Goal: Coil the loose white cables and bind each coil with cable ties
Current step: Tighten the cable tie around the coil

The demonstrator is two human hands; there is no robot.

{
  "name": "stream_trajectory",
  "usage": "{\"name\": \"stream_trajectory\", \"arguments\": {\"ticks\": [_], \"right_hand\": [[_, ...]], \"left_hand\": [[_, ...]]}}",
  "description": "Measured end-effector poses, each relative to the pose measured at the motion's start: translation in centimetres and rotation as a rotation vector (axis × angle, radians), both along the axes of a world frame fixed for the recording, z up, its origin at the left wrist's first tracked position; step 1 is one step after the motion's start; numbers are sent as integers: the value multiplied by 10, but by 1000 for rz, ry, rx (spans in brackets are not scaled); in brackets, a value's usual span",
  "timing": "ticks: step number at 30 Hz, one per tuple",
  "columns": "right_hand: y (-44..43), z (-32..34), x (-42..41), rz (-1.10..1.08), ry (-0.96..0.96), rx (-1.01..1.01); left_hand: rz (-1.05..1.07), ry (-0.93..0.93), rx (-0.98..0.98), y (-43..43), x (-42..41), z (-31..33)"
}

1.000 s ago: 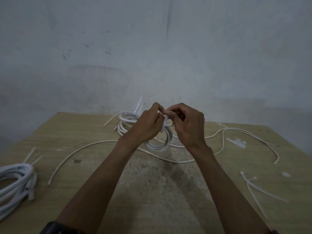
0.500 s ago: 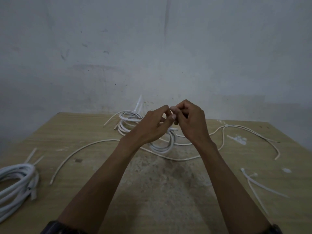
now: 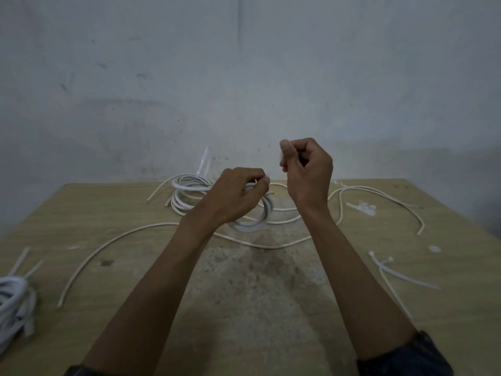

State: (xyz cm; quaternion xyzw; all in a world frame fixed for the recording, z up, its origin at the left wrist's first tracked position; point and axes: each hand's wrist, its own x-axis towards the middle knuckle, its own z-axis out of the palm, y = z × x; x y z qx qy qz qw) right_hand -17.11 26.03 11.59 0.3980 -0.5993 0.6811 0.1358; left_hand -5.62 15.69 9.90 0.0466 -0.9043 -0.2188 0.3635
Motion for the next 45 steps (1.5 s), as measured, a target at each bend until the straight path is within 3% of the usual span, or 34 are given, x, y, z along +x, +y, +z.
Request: {"name": "stream_trajectory", "arguments": {"ticks": [4, 8, 12, 15, 18, 22, 25, 27, 29, 30, 32, 34, 35, 37, 39, 41, 45], "right_hand": [[-1, -8, -7, 208, -53, 126], [-7, -14, 0, 385, -80, 271], [-12, -15, 1, 271, -23, 196], [-17, -22, 2, 215, -91, 159], [-19, -24, 1, 288, -214, 222], [-12, -31, 6, 440, -156, 769], [-31, -51, 18, 571, -173, 751], [-57, -50, 17, 554, -337, 601], [-93, -39, 6, 487, -532, 425], [-111, -32, 2, 453, -589, 359], [-144, -29, -5, 421, -643, 297], [-174, -48, -4, 371, -608, 419], [-186, -63, -1, 300, -501, 570], [-200, -87, 5, 91, -217, 844], [-204, -92, 10, -14, -89, 914], [-203, -86, 11, -52, -13, 954], [-194, -72, 4, 3, 41, 954]], "left_hand": [[31, -91, 42, -4, 3, -4], [52, -54, 46, -10, 8, -1], [34, -16, 88, -10, 8, -2], [17, -57, 106, -11, 5, -6], [-52, -166, 511, -21, 5, -21], [4, -120, 1012, -48, 9, -30], [43, -75, 1201, -72, 12, -29], [228, 115, 999, -96, 16, -25], [503, 240, 519, -131, 22, -30], [563, 152, 293, -146, 25, -36], [547, -233, 51, -166, 25, -71], [499, -495, 12, -168, 31, -114], [462, -459, 21, -166, 36, -130], [425, -219, 138, -158, 42, -139], [515, 24, 333, -154, 44, -132], [606, 125, 414, -150, 45, -125], [600, 150, 170, -143, 48, -123]]}}
